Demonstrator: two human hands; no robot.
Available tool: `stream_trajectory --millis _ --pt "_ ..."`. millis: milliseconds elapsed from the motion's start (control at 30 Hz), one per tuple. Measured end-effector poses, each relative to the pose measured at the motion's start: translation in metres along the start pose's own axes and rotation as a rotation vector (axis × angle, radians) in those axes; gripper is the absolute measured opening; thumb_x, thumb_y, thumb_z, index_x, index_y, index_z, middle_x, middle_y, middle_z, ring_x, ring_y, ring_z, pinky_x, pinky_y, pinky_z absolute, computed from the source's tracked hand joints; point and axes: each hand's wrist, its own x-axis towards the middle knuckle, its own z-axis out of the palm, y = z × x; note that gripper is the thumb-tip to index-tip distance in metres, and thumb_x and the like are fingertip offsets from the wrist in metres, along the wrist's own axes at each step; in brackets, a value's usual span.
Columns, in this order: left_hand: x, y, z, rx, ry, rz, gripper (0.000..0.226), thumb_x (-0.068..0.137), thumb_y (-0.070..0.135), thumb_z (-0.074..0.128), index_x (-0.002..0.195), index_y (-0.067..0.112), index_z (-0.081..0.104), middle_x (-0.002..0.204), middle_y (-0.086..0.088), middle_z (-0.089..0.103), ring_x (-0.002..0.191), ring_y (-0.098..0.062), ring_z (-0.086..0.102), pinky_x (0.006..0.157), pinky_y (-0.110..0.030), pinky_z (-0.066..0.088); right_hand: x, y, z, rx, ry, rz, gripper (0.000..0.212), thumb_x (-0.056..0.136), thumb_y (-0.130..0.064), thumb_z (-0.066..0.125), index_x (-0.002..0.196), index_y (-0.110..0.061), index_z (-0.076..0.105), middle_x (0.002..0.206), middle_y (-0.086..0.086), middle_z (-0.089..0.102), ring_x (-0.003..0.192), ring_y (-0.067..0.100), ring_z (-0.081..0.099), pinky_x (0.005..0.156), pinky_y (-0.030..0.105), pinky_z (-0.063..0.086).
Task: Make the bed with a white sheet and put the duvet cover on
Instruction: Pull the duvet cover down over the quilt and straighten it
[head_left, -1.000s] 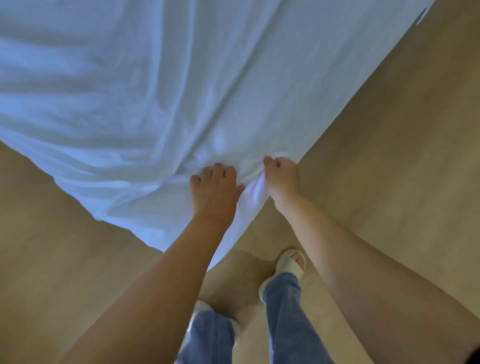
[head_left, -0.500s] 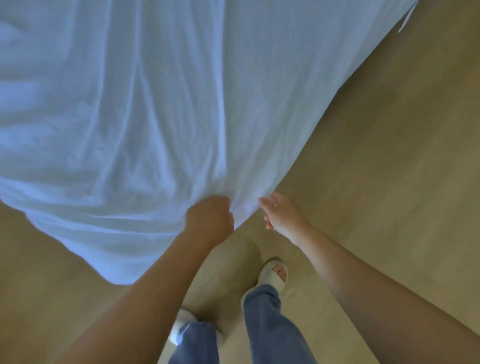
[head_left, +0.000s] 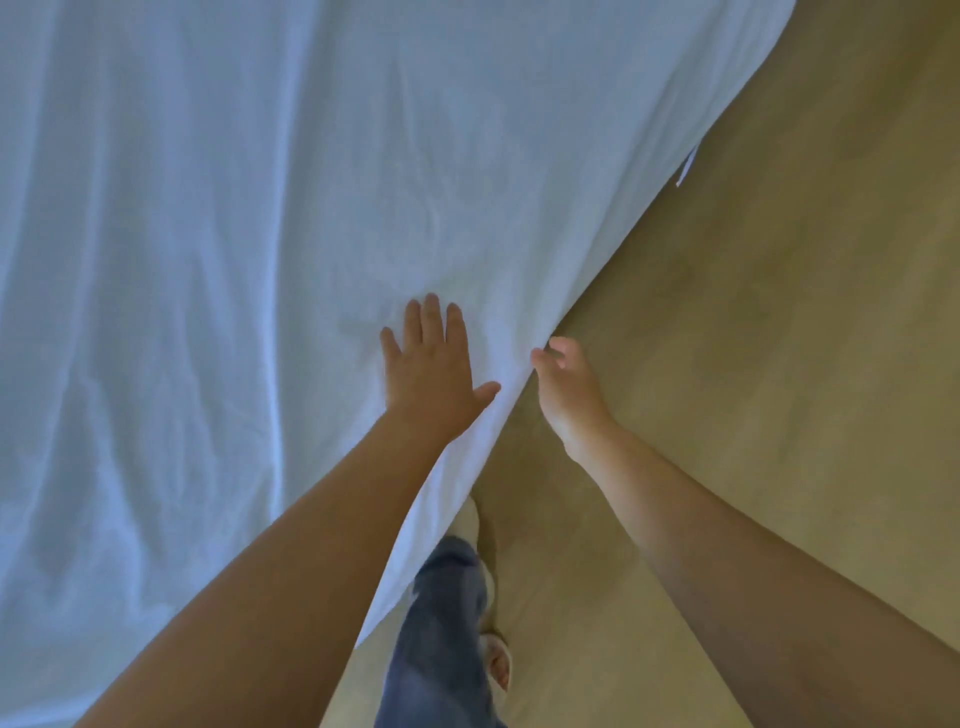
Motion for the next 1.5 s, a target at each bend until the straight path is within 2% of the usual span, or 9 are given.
stream_trajectory --millis 233,300,367,567,733,1033,1133,1267,1500 --pt "0.064 0.018 0.015 0.161 -0.094 -0.096 0.094 0.094 0.047 0.043 0.142 -0.001 -0.022 0.154 -0.023 -0.013 0.144 -0.039 -0.006 0.114 -0.054 0.006 0.097 -0.043 -0.006 0.247 0.040 0.249 0.070 0.094 -0.046 0.048 0.150 -0.024 0.011 0.152 0.001 0.025 0.134 0.023 0.034 0.109 0.041 0.032" --pt "0.070 0.013 0.010 0.117 0.054 -0.044 0.068 0.088 0.021 0.057 0.141 -0.003 0.022 0.141 -0.028 0.034 0.128 -0.041 0.039 0.103 -0.048 0.035 0.117 -0.043 -0.005 0.291 0.048 0.316 0.084 0.088 -0.052 0.054 0.151 -0.026 0.005 0.154 0.000 0.022 0.136 0.023 0.032 0.111 0.045 0.031" --pt "0.082 0.004 0.002 0.045 0.254 0.062 0.031 0.065 -0.002 0.073 0.093 -0.003 0.061 0.088 -0.023 0.061 0.077 -0.037 0.061 0.065 -0.040 0.051 0.132 -0.043 -0.004 0.341 0.076 0.315 0.092 0.082 -0.055 0.061 0.150 -0.025 0.007 0.153 0.000 0.026 0.135 0.022 0.036 0.110 0.045 0.032" --pt "0.104 0.008 -0.035 -0.300 0.015 -0.113 0.017 0.089 0.004 0.041 0.083 0.012 0.054 0.091 -0.012 0.062 0.083 -0.032 0.058 0.069 -0.033 0.037 0.158 -0.057 -0.014 0.533 0.118 0.391 0.105 0.060 -0.069 0.071 0.143 -0.020 0.031 0.138 0.000 0.049 0.124 0.020 0.050 0.106 0.042 0.039" --pt "0.080 0.000 -0.064 -0.625 0.157 -0.045 0.020 0.073 0.016 0.029 0.054 0.018 0.032 0.048 0.004 0.032 0.044 -0.014 0.033 0.046 -0.029 0.022 0.173 -0.091 -0.024 0.914 -0.130 0.223 0.053 0.093 -0.053 0.044 0.128 -0.015 0.056 0.125 0.008 0.062 0.115 0.024 0.058 0.099 0.041 0.045" --pt "0.101 0.099 -0.031 -0.453 0.264 -0.195 0.036 0.078 0.033 0.050 0.104 0.010 0.058 0.104 -0.012 0.056 0.097 -0.034 0.053 0.083 -0.040 0.041 0.136 -0.031 -0.106 0.702 0.255 0.268 0.038 0.075 -0.031 0.077 0.106 -0.012 0.067 0.104 0.006 0.072 0.093 0.024 0.069 0.079 0.039 0.056" --pt "0.122 0.141 -0.014 -0.274 -0.192 -0.127 0.063 0.087 0.049 0.049 0.141 0.022 0.033 0.150 -0.011 0.025 0.140 -0.031 0.018 0.110 -0.057 0.012 0.179 -0.020 -0.090 0.565 0.055 0.579 0.034 0.091 -0.024 0.061 0.119 -0.004 0.056 0.110 0.013 0.065 0.100 0.028 0.064 0.093 0.043 0.050" --pt "0.162 0.160 -0.012 -0.367 -0.074 -0.223 0.059 0.091 0.031 0.050 0.144 0.019 0.028 0.152 -0.007 0.023 0.139 -0.025 0.017 0.110 -0.044 0.016 0.247 -0.044 -0.124 0.242 -0.051 0.545 0.010 0.094 -0.021 0.053 0.094 -0.011 0.052 0.078 0.003 0.049 0.070 0.015 0.048 0.078 0.032 0.048" --pt "0.246 0.194 -0.067 -0.262 0.124 -0.250 0.064 0.087 0.030 0.054 0.144 0.020 0.027 0.145 -0.004 0.028 0.132 -0.024 0.025 0.106 -0.038 0.021 0.330 -0.133 -0.190 0.325 -0.089 0.218 0.043 0.087 -0.043 0.060 0.120 -0.020 0.047 0.122 -0.003 0.054 0.104 0.011 0.054 0.097 0.035 0.045"
